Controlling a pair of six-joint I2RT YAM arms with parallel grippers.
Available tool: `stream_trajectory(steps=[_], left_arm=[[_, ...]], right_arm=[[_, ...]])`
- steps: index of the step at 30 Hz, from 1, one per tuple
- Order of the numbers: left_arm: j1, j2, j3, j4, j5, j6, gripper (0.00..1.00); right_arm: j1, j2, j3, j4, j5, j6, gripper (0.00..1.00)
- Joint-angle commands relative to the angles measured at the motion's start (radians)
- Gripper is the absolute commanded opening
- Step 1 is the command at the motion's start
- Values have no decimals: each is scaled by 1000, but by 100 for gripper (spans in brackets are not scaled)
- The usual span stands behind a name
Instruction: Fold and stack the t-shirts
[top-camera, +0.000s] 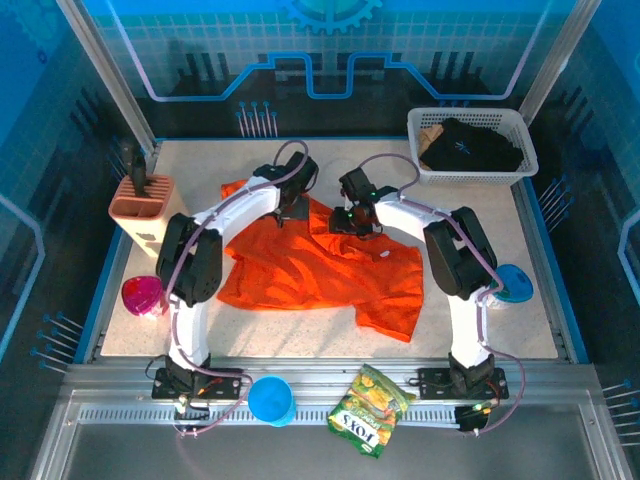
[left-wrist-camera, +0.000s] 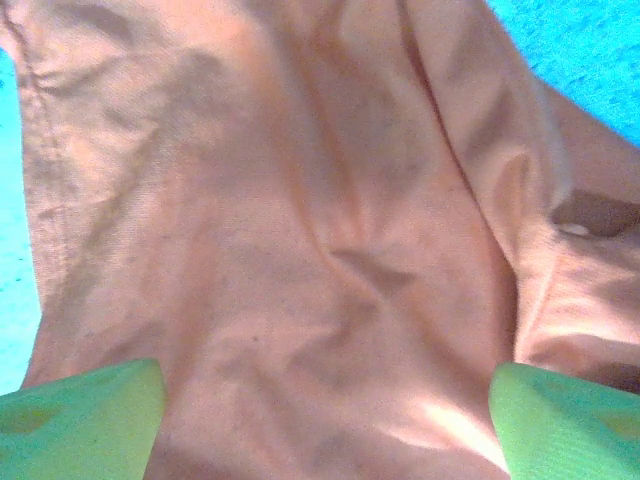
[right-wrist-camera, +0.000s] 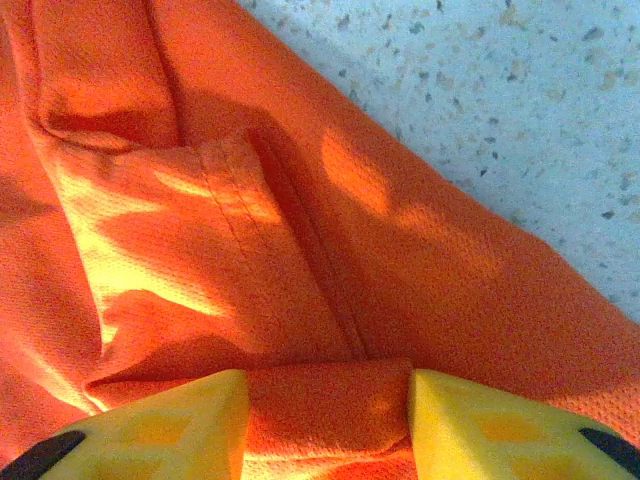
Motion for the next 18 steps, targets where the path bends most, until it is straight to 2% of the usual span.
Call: stream_trajectory(steps=[1, 6, 10, 18], left_arm=[[-42, -53, -80, -36, 7, -38, 85], [-115, -51, -225, 54, 77, -138, 84], [-149, -7, -297, 119, 125, -203, 81], [-161, 53, -351, 144, 100, -232, 77]], right_arm=[[-16, 7, 32, -17, 1, 19, 49], [-24, 15, 26, -13, 8, 33, 56], [-24, 29, 42, -21, 1, 33, 58], [-24, 64, 57, 1, -93, 57, 38]])
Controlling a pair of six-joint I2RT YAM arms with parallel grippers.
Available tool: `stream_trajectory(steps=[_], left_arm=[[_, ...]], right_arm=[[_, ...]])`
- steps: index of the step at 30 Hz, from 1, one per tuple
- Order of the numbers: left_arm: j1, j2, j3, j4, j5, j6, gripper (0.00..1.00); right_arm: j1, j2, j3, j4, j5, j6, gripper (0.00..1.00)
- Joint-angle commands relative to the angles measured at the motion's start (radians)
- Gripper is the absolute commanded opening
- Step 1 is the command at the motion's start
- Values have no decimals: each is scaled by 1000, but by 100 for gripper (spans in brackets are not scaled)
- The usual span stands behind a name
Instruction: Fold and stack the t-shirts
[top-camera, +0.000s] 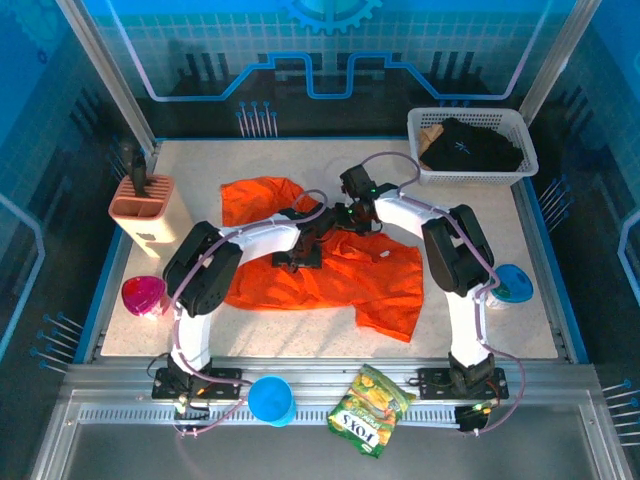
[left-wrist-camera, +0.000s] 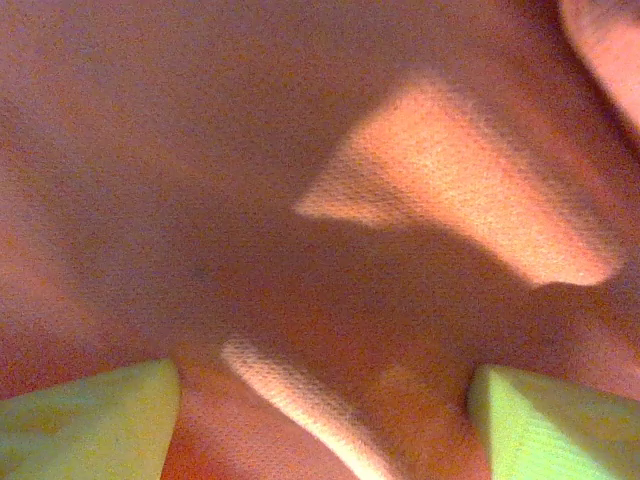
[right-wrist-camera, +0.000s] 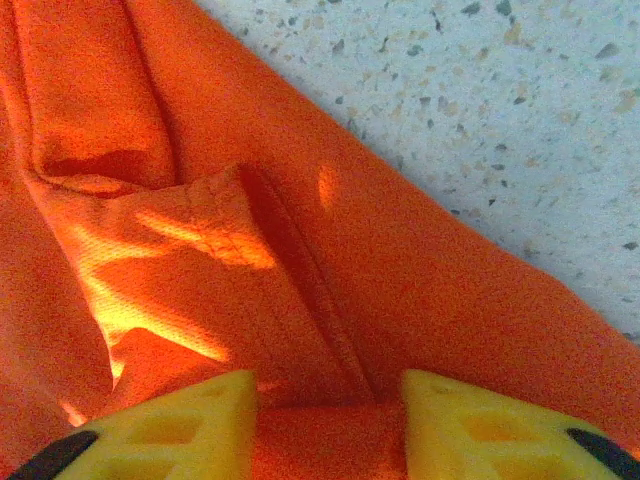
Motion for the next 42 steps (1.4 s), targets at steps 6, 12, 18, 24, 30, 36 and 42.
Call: stream_trajectory(steps=[6, 12, 18, 24, 30, 36, 42], left_arm=[[-1, 2, -81, 14, -22, -43, 76], [0, -13, -132, 25, -28, -60, 76], [3, -29, -169, -10, -75, -104, 76], [4, -133, -232, -37, -103, -152, 83], [-12, -379, -249, -67, -121, -143, 96], [-13, -593, -256, -128, -131, -154, 99], [-5, -608, -240, -172, -129, -170, 98]], right_arm=[[-10, -27, -10, 32, -56, 30, 0], [29, -130, -74, 85, -20, -65, 0], [108, -184, -182, 131, -83, -91, 1], [124, -197, -273, 249, -215, 31, 17], [119, -179, -265, 282, -285, 82, 20], [125, -144, -261, 363, -358, 146, 22], [156, -114, -248, 364, -365, 155, 25]])
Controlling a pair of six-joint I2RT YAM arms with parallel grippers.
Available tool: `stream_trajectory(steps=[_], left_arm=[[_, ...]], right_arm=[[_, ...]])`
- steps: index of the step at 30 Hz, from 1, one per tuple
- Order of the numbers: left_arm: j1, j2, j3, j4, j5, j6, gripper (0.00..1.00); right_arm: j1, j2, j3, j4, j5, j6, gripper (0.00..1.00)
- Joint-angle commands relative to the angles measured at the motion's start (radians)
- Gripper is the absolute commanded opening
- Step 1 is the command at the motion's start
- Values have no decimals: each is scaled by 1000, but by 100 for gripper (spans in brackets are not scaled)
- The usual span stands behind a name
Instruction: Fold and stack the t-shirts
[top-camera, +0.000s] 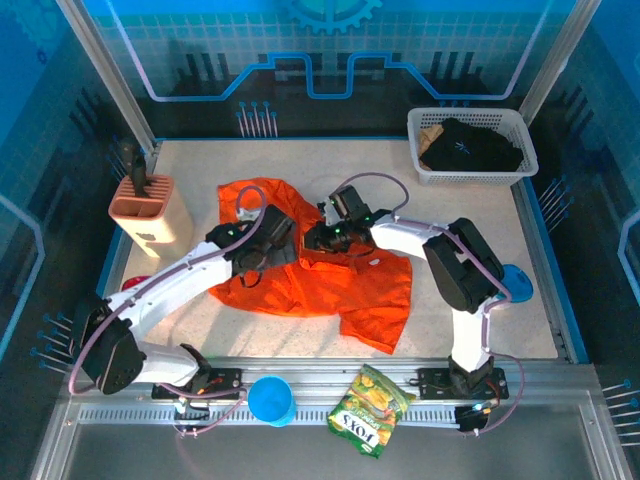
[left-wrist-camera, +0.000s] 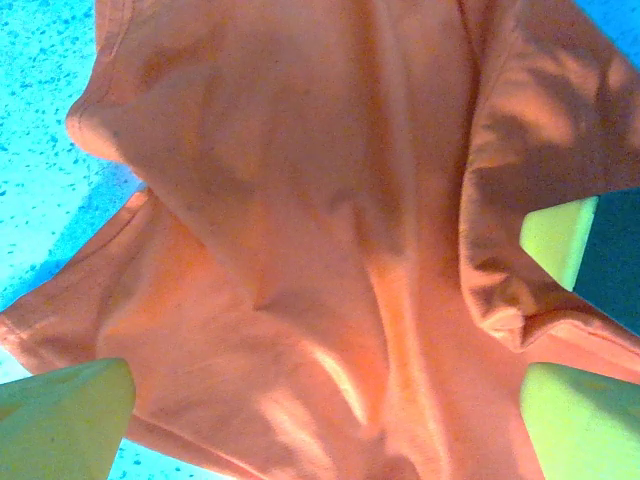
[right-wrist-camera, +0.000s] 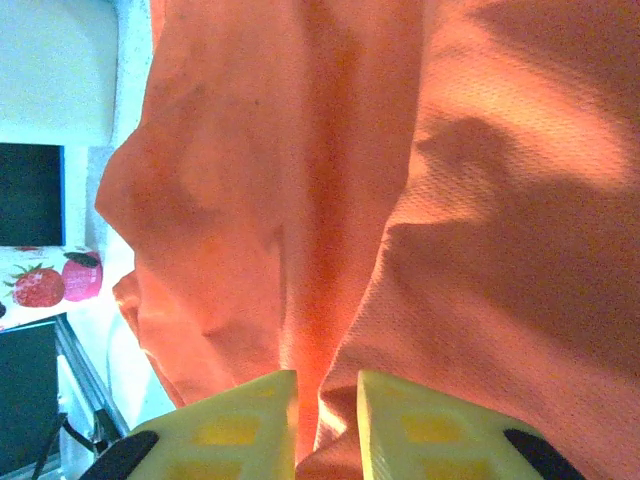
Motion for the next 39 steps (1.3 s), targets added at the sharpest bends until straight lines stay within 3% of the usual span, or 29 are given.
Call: stream_trajectory(steps=[1, 9, 17, 26, 34, 39], left_arm=[[3, 17, 10, -56, -11, -29, 98], [6, 50, 25, -51, 0, -14, 98], [16, 79, 13, -39, 12, -13, 97], [34, 70, 4, -39, 9, 11, 97], [41, 74, 8, -23, 20, 23, 97], [43, 99, -11, 6, 44, 22, 97]], right_arm=[[29, 23, 16, 17, -33, 25, 25], [3, -116, -10, -197, 181, -110, 37], [106, -24, -22, -172, 163, -91, 16], [150, -21, -89, -111, 143, -14, 11], [87, -190, -22, -316, 288, -80, 35], [9, -189, -10, -364, 297, -105, 40]])
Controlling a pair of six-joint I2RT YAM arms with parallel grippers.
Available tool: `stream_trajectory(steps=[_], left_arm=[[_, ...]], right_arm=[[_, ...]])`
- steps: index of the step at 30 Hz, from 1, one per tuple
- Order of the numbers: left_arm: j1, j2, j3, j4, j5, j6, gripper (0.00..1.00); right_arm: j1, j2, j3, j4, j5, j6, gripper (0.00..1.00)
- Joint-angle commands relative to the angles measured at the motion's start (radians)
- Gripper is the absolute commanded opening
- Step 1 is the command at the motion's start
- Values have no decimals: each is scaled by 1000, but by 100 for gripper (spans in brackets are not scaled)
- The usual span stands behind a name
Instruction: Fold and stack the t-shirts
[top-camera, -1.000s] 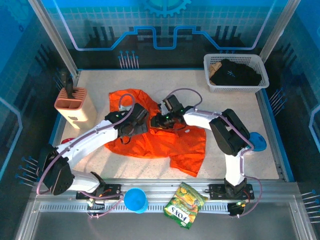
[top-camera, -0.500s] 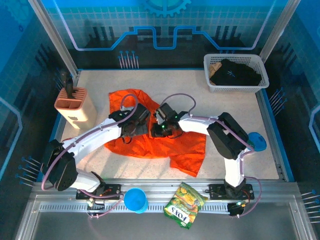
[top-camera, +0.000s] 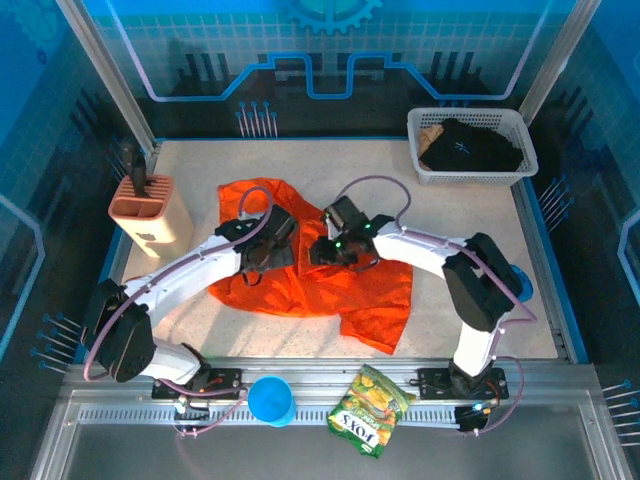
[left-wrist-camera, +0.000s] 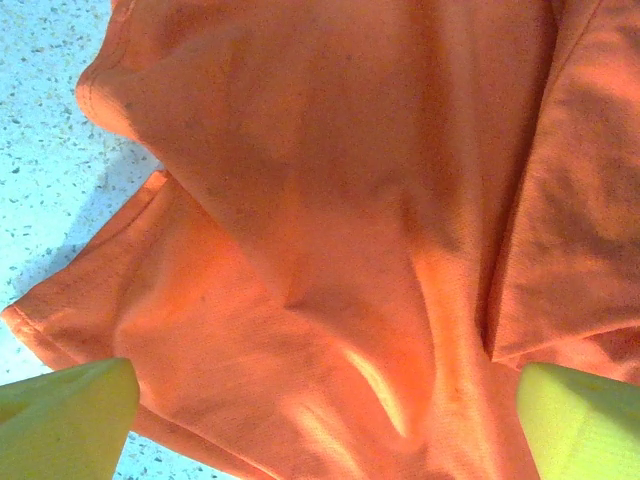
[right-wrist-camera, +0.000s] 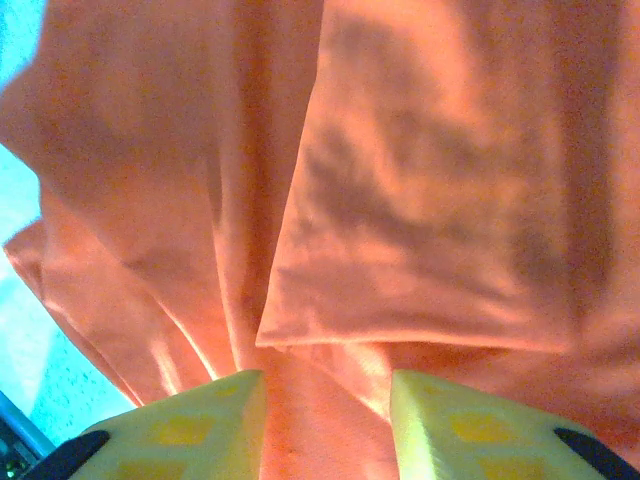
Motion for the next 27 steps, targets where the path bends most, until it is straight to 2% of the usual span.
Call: stream_trajectory(steps=[1, 8, 19, 27], left_arm=[[10, 31, -13, 18, 32, 15, 97], [10, 92, -32, 76, 65, 3, 96], [10, 194, -42, 121, 82, 3, 95], [10, 232, -54, 138, 83, 1, 94]], right_arm=[[-49, 25, 18, -76, 15, -28, 40], [-82, 143, 61, -63, 7, -30, 41], [-83, 188, 28, -37, 0, -24, 40], [-79, 171, 24, -27, -18, -16, 15]])
